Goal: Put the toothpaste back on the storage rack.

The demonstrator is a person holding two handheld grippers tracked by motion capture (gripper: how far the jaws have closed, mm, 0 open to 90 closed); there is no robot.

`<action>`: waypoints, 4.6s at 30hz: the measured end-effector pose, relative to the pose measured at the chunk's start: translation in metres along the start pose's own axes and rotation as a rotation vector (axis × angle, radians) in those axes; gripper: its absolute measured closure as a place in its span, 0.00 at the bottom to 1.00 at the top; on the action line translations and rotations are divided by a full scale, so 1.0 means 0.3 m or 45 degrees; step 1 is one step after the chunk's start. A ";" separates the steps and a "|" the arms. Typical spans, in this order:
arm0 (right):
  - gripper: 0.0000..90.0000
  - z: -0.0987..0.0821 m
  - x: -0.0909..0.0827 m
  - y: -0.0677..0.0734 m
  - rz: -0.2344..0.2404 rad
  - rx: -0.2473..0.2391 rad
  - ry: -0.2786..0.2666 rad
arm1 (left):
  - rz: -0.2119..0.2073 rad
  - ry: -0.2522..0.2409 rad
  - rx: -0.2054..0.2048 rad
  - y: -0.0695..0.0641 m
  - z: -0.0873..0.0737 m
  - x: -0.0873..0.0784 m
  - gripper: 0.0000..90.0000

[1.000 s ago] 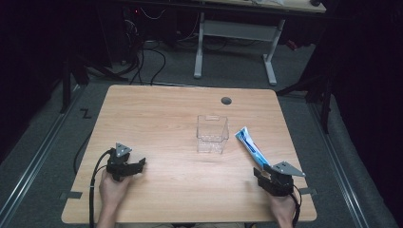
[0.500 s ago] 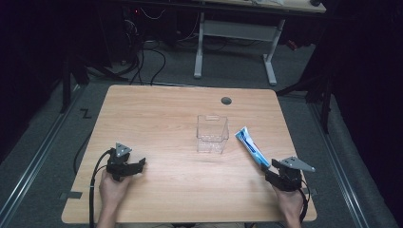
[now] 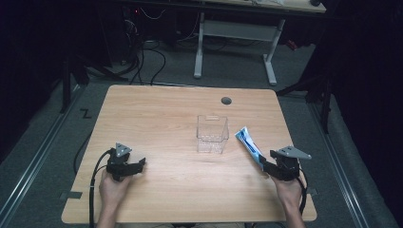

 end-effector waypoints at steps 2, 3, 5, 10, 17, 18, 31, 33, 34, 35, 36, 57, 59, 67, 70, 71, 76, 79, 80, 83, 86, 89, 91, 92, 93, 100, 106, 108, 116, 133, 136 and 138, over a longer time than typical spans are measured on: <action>0.52 0.015 0.001 -0.001 0.001 -0.011 0.002 | 0.000 0.000 0.000 0.000 0.000 0.000 0.27; 0.52 0.024 0.002 0.000 0.005 -0.013 0.007 | 0.000 0.000 0.000 0.000 0.000 0.000 0.27; 0.52 0.040 0.005 0.000 0.004 -0.021 0.011 | 0.000 0.000 0.000 0.000 0.000 0.000 0.27; 0.51 0.080 0.019 0.000 0.005 -0.041 0.028 | 0.000 0.000 0.000 0.000 0.000 0.000 0.27; 0.51 0.132 0.030 0.005 0.016 -0.065 0.031 | 0.000 0.000 0.000 0.000 0.000 0.000 0.27; 0.51 0.140 0.031 0.005 0.015 -0.070 0.031 | 0.000 0.000 0.000 0.000 0.000 0.000 0.27; 0.51 0.208 0.051 0.000 0.012 -0.098 0.057 | 0.000 0.000 0.000 0.000 0.000 0.000 0.27; 0.51 0.217 0.058 -0.001 0.010 -0.103 0.067 | 0.000 0.000 0.000 0.000 0.000 0.000 0.27; 0.51 0.221 0.062 0.000 0.015 -0.105 0.072 | 0.000 0.000 0.000 0.000 0.000 0.000 0.27; 0.51 0.225 0.066 0.001 0.015 -0.105 0.079 | 0.000 0.000 0.000 0.000 0.000 0.000 0.27; 0.51 0.230 0.069 0.001 0.012 -0.112 0.086 | -0.001 0.002 0.001 0.000 0.000 0.000 0.27; 0.51 0.307 0.192 0.031 -0.012 -0.171 0.226 | 0.000 0.000 0.000 0.000 0.000 0.000 0.27; 0.51 0.310 0.203 0.036 -0.013 -0.176 0.246 | 0.000 0.000 0.000 0.000 0.000 0.000 0.27; 0.50 0.321 0.244 0.046 -0.019 -0.193 0.302 | 0.000 0.000 0.000 0.000 0.000 0.000 0.27; 0.50 0.323 0.259 0.045 -0.025 -0.192 0.329 | 0.000 0.000 0.000 0.000 0.000 0.000 0.27; 0.50 0.324 0.263 0.043 -0.029 -0.198 0.335 | 0.000 0.000 0.000 0.000 0.000 0.000 0.27; 0.50 0.319 0.286 0.037 -0.040 -0.195 0.374 | 0.000 0.000 0.000 0.000 0.000 0.000 0.27; 0.50 0.317 0.299 0.035 -0.043 -0.196 0.394 | 0.000 0.000 0.000 0.000 0.000 0.000 0.27; 0.50 0.317 0.303 0.035 -0.047 -0.195 0.398 | 0.000 0.000 0.000 0.000 0.000 0.000 0.27; 0.50 0.313 0.314 0.038 -0.044 -0.192 0.417 | 0.000 0.000 0.000 0.000 0.000 0.000 0.27; 0.51 0.310 0.328 0.039 -0.045 -0.201 0.433 | 0.000 0.000 0.000 0.000 0.000 0.000 0.27; 0.51 0.308 0.341 0.041 -0.052 -0.198 0.448 | 0.000 0.000 0.000 0.000 0.000 0.000 0.27; 0.51 0.309 0.344 0.040 -0.059 -0.204 0.450 | 0.000 0.000 0.000 0.000 0.000 0.000 0.27; 0.52 0.310 0.345 0.039 -0.064 -0.203 0.453 | 0.000 0.000 0.000 0.000 0.000 0.000 0.27; 0.52 0.310 0.346 0.037 -0.069 -0.207 0.453 | 0.000 0.000 0.000 0.000 0.000 0.000 0.27; 0.51 0.308 0.363 0.024 -0.059 -0.186 0.494 | 0.000 0.000 0.000 0.000 0.000 0.000 0.27; 0.51 0.319 0.365 0.016 -0.030 -0.171 0.531 | 0.000 0.000 0.000 0.000 0.000 0.000 0.27; 0.51 0.322 0.368 0.015 -0.026 -0.168 0.544 | 0.000 0.000 0.000 0.000 0.000 0.000 0.27; 0.51 0.330 0.371 0.015 -0.019 -0.166 0.574 | -0.001 0.002 0.001 0.000 0.000 0.000 0.27; 0.52 0.338 0.387 0.013 -0.026 -0.186 0.633 | 0.000 0.000 0.000 0.000 0.000 0.000 0.27; 0.53 0.341 0.387 0.009 -0.014 -0.176 0.642 | 0.000 0.000 0.000 0.000 0.000 0.000 0.27; 0.53 0.342 0.387 0.003 -0.002 -0.160 0.653 | 0.000 0.000 0.000 0.000 0.000 0.000 0.27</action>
Point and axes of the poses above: each handheld gripper's, and its own axes: x roughly forward along the jaws, z roughly out of its top, y roughly to its left, the point moved 1 cm from there along x, roughly forward along the jaws, and after that the axes turned 13 degrees about y, right-handed, at the moved point
